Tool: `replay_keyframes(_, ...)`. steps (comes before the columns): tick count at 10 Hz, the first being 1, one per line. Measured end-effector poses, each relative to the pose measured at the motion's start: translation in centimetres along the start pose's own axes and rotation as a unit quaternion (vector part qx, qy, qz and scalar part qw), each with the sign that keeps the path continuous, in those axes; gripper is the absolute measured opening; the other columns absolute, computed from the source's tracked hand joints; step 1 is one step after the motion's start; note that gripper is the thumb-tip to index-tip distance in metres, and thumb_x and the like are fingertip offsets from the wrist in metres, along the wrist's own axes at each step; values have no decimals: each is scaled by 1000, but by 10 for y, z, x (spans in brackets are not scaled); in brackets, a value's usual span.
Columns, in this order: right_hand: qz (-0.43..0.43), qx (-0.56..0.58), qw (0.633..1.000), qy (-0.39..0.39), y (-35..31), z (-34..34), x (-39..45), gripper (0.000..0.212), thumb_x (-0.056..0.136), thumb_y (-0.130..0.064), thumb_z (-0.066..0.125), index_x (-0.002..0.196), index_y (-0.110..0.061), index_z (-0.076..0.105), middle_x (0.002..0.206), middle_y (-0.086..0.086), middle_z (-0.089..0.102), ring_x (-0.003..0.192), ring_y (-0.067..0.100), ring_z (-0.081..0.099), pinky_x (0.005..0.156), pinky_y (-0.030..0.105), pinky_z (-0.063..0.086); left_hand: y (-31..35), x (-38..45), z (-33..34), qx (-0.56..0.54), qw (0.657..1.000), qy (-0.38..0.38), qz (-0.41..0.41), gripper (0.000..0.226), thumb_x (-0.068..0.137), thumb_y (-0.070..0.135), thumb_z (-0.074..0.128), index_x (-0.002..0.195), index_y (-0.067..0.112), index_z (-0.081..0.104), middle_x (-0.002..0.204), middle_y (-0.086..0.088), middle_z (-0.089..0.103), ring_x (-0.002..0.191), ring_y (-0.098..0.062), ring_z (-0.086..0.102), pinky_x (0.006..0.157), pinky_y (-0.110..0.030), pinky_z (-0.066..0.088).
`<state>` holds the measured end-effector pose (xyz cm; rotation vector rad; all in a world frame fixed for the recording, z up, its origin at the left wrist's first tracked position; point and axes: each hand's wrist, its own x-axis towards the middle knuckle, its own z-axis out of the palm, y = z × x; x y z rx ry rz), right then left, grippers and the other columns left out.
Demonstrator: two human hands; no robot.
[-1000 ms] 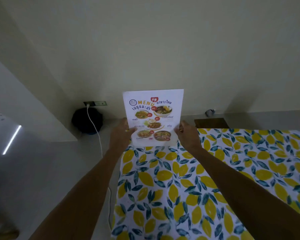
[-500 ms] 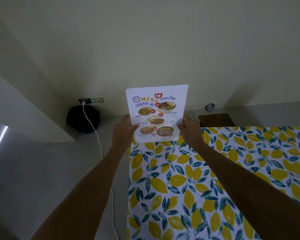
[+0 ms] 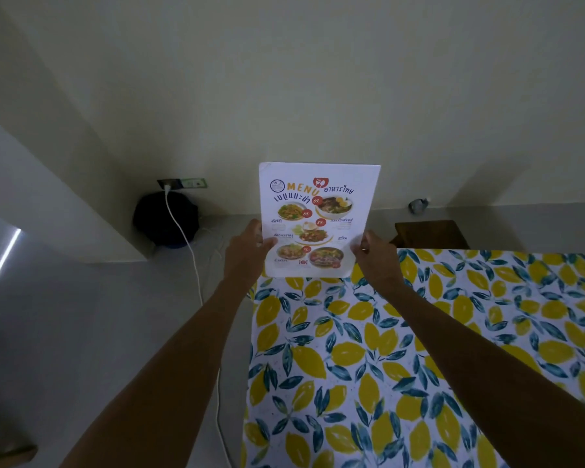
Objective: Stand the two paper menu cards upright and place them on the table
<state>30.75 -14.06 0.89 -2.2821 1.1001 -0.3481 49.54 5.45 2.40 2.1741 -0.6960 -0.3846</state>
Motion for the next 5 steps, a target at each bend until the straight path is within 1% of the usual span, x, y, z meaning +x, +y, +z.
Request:
replay_keyframes(1,-2,-8,1000,-8,2,2,-1,28,95,-28,56,89,-1,56,81,21,68,74,38,65,61,38,48,0,-2,1,-11,1000,2,-11,32,86,38,66,112,22,58,103,-1,74,83,-18,70,72,-40,58)
replay_keyframes(2,8,-15,1000,-22,2,7,-3,32,97,-28,51,90,2,59,86,25,68,79,41,64,63,35,43,-1,-4,3,-11,1000,-4,-28,29,88,33,66,109,14,60,105,-6,72,84,-18,67,69,-32,51)
replay_keyframes(3,26,-6,999,-36,-1,5,-5,33,98,-28,49,93,3,60,93,25,68,85,41,64,68,34,41,4,-6,2,9,999,-28,-42,32,87,30,67,110,10,60,110,-7,71,86,-18,64,71,-30,47)
replay_keyframes(4,31,7,998,-57,2,3,-1,32,98,-27,47,95,2,60,97,25,68,90,41,63,71,37,43,4,-8,2,-1,998,-42,-54,37,86,31,69,112,8,57,114,-9,69,89,-20,64,72,-30,46)
replay_keyframes(5,25,13,997,-66,7,-2,-3,32,99,-26,45,101,2,61,104,25,67,97,41,62,78,40,46,6,-18,1,-6,996,-53,-75,46,85,35,70,118,7,54,120,-10,66,100,-25,64,76,-31,45)
